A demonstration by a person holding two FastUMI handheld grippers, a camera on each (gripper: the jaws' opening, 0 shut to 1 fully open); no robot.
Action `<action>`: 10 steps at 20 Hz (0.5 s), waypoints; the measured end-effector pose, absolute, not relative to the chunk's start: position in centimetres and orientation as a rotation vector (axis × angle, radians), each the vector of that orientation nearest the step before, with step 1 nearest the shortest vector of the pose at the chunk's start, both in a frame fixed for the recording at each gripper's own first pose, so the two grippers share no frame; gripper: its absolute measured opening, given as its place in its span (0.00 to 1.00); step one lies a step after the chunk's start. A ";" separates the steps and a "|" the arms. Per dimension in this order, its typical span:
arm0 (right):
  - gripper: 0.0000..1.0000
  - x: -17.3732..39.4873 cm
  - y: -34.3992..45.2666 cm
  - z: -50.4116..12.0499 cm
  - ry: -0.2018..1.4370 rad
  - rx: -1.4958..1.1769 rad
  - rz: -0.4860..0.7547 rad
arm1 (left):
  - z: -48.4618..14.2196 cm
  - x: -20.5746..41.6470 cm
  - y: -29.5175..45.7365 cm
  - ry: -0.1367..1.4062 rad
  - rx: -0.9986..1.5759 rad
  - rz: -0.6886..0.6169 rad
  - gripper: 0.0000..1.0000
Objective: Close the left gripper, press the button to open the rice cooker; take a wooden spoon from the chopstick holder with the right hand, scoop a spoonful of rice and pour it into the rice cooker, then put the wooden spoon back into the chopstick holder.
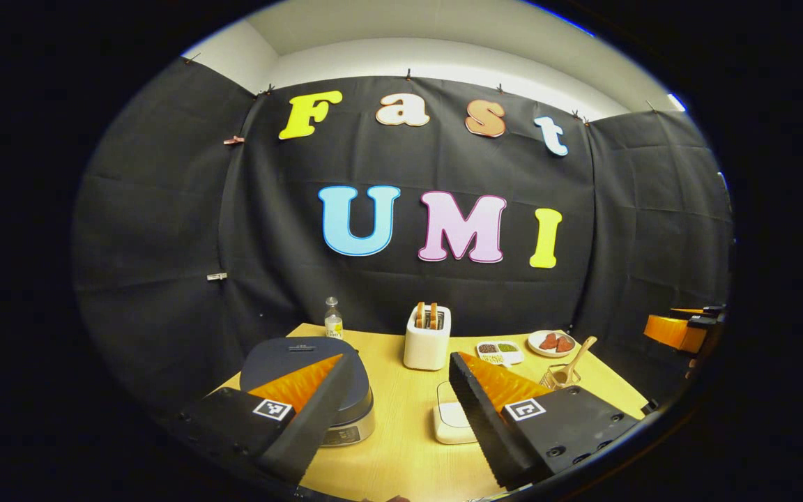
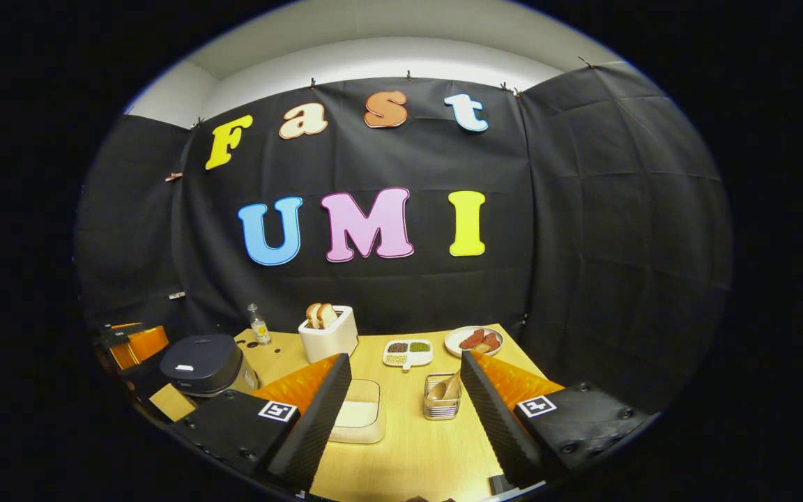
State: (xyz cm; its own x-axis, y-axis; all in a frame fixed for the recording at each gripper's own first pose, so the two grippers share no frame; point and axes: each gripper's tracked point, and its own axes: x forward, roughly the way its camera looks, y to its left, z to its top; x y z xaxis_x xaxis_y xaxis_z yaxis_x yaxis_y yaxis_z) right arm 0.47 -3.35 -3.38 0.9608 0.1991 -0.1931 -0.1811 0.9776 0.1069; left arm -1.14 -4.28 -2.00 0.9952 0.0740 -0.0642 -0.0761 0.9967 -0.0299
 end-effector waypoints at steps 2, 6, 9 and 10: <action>0.98 0.8 -3.6 -3.6 0.207 0.108 0.213 | -1.9 -1.4 -4.4 0.069 -0.038 0.103 0.95; 0.99 1.4 -3.8 -3.3 0.188 0.100 0.247 | -1.0 -2.4 -3.6 0.055 -0.025 0.155 0.95; 0.98 1.1 -3.3 -2.9 0.181 0.096 0.247 | -0.6 -2.7 -3.4 0.045 -0.023 0.155 0.95; 0.99 1.0 -3.2 -2.7 0.175 0.092 0.240 | -0.4 -2.6 -3.4 0.043 -0.021 0.146 0.95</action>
